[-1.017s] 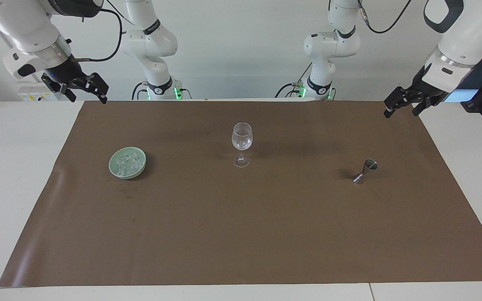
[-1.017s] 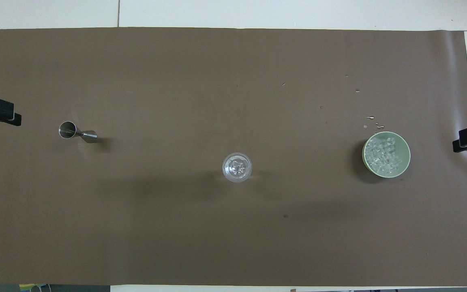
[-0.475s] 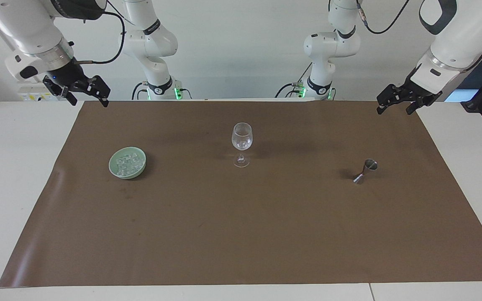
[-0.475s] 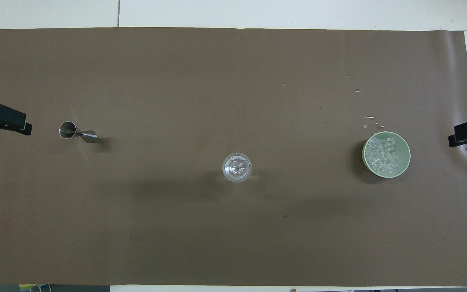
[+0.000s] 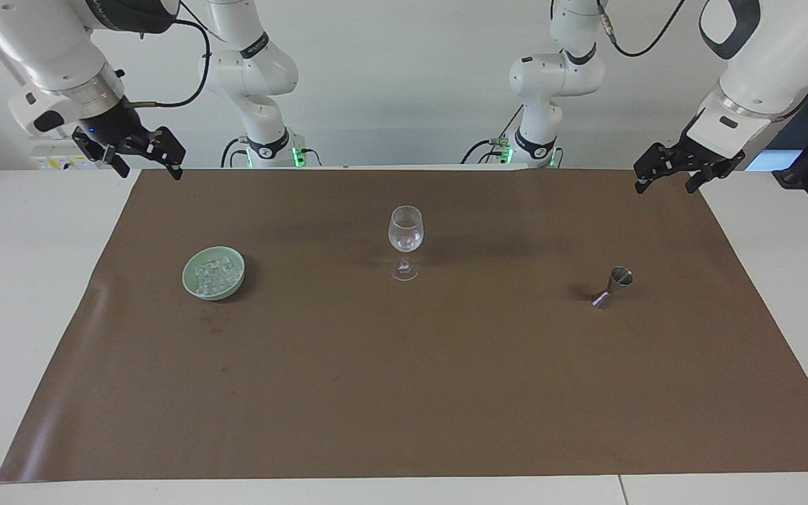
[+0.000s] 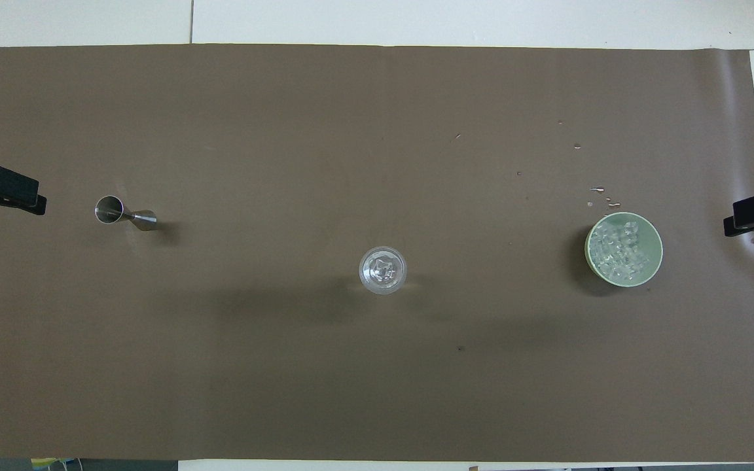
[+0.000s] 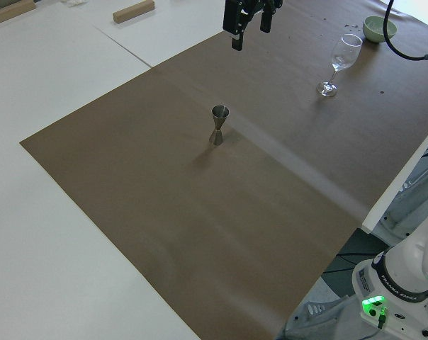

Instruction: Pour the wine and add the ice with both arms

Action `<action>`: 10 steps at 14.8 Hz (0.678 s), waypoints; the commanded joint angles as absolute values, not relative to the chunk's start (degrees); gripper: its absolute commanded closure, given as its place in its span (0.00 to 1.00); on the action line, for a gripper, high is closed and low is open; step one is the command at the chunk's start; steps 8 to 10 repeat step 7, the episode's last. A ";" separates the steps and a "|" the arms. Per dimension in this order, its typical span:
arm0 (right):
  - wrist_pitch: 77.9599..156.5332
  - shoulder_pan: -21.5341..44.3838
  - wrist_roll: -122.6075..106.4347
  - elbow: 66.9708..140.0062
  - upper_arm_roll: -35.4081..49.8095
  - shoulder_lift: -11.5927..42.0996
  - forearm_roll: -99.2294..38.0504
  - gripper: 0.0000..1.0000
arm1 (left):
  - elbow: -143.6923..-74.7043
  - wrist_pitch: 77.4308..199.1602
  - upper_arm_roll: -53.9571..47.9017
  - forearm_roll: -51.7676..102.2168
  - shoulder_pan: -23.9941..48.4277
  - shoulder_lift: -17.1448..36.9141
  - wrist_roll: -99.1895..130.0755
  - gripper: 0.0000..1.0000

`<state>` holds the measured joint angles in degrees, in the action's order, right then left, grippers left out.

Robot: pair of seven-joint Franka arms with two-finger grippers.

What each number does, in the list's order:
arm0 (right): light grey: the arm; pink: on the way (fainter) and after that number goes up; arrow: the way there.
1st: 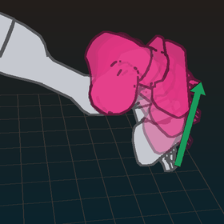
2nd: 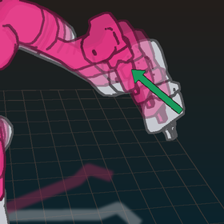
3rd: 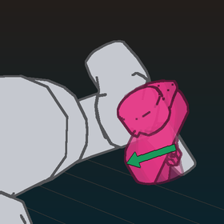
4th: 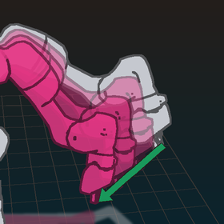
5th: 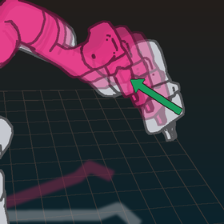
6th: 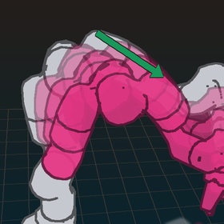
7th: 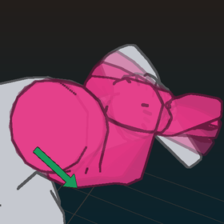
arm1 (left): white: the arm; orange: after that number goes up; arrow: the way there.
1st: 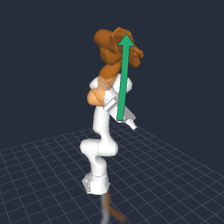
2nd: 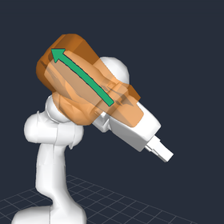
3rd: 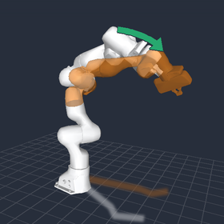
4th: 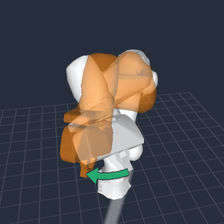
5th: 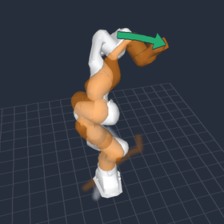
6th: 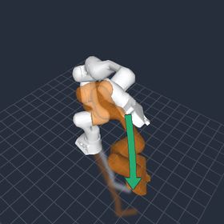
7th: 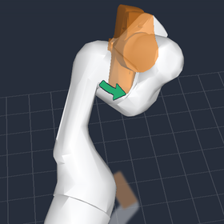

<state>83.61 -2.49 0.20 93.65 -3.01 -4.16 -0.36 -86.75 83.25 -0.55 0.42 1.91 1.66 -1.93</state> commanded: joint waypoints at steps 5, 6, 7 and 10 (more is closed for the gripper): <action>84.73 -3.34 -0.88 94.31 -2.02 -4.57 0.18 0.00 | -88.07 84.64 -1.23 -0.09 1.41 0.79 -2.29 0.00; 84.73 -3.34 -0.88 94.31 -2.02 -4.48 0.18 0.00 | -88.07 84.73 -1.14 0.26 1.32 0.79 -2.46 0.00; 84.73 -3.34 -0.97 94.31 -2.02 -4.48 0.18 0.00 | -88.15 84.81 -1.14 0.26 1.32 0.79 -2.55 0.00; 84.73 -3.34 -0.97 94.31 -2.02 -4.48 0.18 0.00 | -88.15 84.81 -1.14 0.26 1.32 0.79 -2.55 0.00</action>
